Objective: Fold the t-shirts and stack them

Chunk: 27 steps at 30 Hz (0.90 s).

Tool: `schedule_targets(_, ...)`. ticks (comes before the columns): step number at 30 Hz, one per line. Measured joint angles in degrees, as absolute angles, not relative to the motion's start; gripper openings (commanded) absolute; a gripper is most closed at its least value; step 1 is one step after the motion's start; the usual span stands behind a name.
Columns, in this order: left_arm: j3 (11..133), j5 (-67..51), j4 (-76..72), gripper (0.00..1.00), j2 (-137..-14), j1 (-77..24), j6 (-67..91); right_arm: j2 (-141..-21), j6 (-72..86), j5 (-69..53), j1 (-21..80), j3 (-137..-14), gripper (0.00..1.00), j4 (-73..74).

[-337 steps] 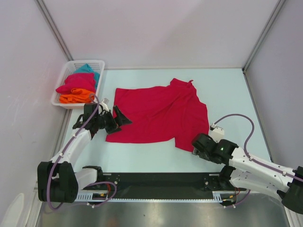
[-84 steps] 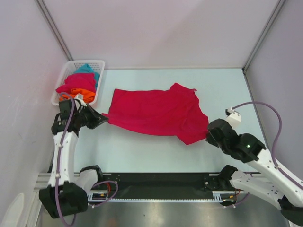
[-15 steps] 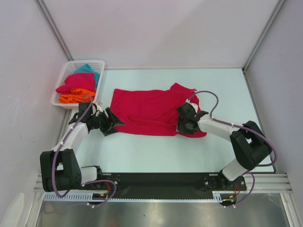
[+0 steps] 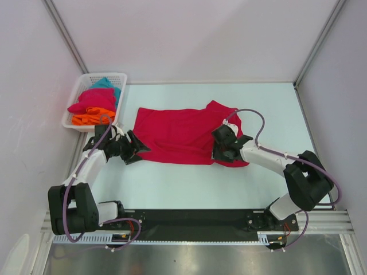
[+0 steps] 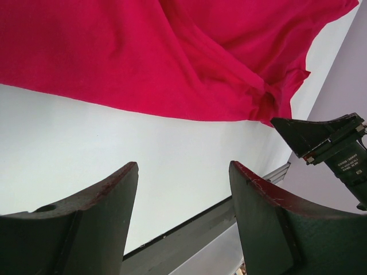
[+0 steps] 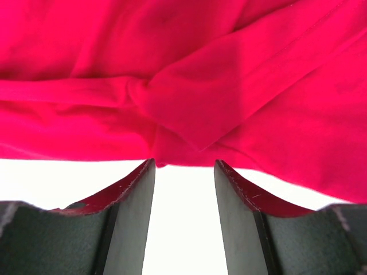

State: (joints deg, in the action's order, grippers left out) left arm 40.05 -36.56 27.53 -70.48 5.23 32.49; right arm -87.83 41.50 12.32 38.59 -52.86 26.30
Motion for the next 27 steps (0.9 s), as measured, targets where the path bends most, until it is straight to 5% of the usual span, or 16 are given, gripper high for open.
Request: schedule_targets(27, 38.2, -36.2, 28.0, 0.70, -67.9, 5.2, 31.9, -93.3, 37.3, 18.5, 36.6, -58.6, 0.45, 27.4)
